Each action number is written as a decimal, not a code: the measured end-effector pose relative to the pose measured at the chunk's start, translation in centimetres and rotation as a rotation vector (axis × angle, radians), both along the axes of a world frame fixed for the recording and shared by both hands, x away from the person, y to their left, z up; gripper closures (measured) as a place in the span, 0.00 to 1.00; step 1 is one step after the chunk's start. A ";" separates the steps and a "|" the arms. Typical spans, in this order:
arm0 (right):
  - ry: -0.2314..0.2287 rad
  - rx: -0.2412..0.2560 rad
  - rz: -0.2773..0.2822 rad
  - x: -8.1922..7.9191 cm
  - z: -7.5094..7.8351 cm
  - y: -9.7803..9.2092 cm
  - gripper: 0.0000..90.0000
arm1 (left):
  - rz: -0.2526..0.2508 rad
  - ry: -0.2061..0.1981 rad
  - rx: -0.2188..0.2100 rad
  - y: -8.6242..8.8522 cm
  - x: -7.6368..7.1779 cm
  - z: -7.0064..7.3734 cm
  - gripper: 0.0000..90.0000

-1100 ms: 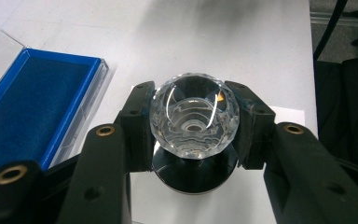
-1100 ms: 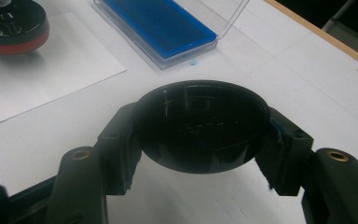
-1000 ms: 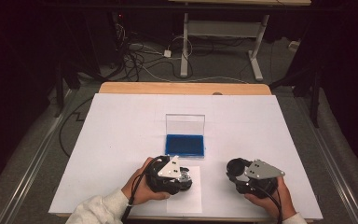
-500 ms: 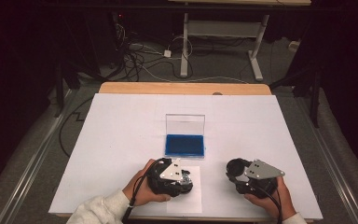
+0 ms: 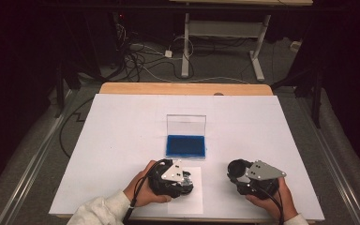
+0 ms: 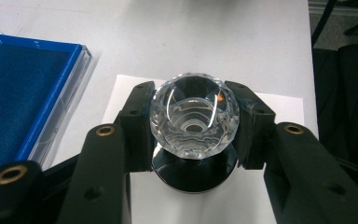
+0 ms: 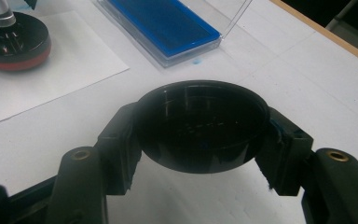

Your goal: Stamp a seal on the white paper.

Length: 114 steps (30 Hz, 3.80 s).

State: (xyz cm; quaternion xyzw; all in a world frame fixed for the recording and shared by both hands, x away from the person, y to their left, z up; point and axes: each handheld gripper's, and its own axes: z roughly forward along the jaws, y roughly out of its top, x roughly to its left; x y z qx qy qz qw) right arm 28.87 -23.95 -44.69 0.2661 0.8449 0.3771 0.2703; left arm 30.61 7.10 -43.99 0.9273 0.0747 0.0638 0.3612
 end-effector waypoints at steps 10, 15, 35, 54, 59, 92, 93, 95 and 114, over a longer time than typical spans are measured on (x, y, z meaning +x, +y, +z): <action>-0.001 -0.001 -0.004 0.0 0.0 0.0 0.43 | -0.001 0.009 0.010 0.0 0.2 -0.6 0.61; 0.002 -0.002 -0.007 0.0 -0.1 0.0 0.43 | 0.003 0.008 0.010 0.2 0.1 -0.8 0.61; 0.007 -0.004 -0.003 0.0 -0.1 0.2 0.43 | 0.003 0.017 0.029 0.0 0.2 -0.7 0.61; 0.003 -0.004 -0.004 0.0 -0.1 0.2 0.43 | 0.010 0.023 0.033 -0.1 0.2 -0.7 0.61; 0.001 -0.007 0.000 0.0 -0.1 0.2 0.43 | 0.011 0.025 0.032 -0.1 0.2 -0.7 0.61; 0.011 -0.001 0.000 0.0 -0.1 0.2 0.43 | 0.017 0.037 0.036 -0.1 0.2 -0.7 0.61; 0.011 -0.002 0.001 0.0 -0.2 0.2 0.43 | 0.017 0.037 0.036 -0.1 0.2 -0.7 0.61; 0.009 -0.003 0.001 0.0 -0.1 0.3 0.43 | 0.018 0.038 0.034 -0.1 0.2 -0.7 0.61; 0.012 -0.009 0.006 0.0 -0.2 0.3 0.43 | 0.021 0.037 0.039 -0.2 0.2 -0.6 0.61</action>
